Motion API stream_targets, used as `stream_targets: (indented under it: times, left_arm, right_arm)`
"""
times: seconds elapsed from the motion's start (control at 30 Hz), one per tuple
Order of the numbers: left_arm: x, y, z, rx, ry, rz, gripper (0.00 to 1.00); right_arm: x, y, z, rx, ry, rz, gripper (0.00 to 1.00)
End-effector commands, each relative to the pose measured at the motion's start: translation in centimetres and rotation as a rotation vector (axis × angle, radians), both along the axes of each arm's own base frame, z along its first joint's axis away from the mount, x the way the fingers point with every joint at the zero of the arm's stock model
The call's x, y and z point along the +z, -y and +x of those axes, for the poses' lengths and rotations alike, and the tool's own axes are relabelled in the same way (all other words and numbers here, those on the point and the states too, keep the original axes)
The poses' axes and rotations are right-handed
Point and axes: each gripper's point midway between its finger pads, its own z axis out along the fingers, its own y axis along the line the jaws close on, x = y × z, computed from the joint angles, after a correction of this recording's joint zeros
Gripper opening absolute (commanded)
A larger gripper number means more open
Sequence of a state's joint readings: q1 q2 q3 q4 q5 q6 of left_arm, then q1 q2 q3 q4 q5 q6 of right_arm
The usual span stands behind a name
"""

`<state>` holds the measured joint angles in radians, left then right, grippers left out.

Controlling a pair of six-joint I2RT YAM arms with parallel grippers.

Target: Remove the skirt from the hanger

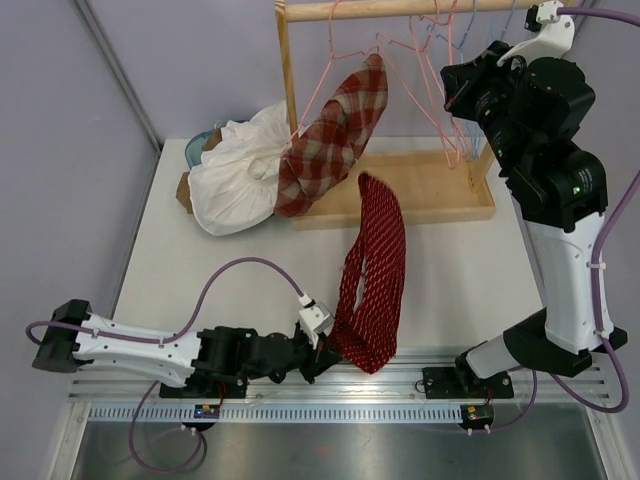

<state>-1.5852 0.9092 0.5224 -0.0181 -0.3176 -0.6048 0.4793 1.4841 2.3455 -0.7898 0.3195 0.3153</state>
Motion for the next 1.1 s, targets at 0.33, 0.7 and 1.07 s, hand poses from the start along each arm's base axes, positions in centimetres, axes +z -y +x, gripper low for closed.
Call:
stream_targets:
  times: [0.33, 0.7, 1.07]
  left_arm:
    - [8.7, -4.6, 2.3, 0.273, 0.145, 0.04, 0.0]
    - [26.9, -12.4, 13.8, 0.592, 0.534, 0.097, 0.0]
    - [40.0, -19.9, 25.2, 0.911, 0.786, 0.162, 0.0]
  right_arm:
    - [-0.7, -1.5, 3.8, -0.015, 0.03, 0.019, 0.0]
    - [-5.7, -4.3, 10.5, 0.002, -0.073, -0.027, 0.0]
    - [-11.4, -4.3, 9.9, 0.013, -0.16, 0.003, 0.0]
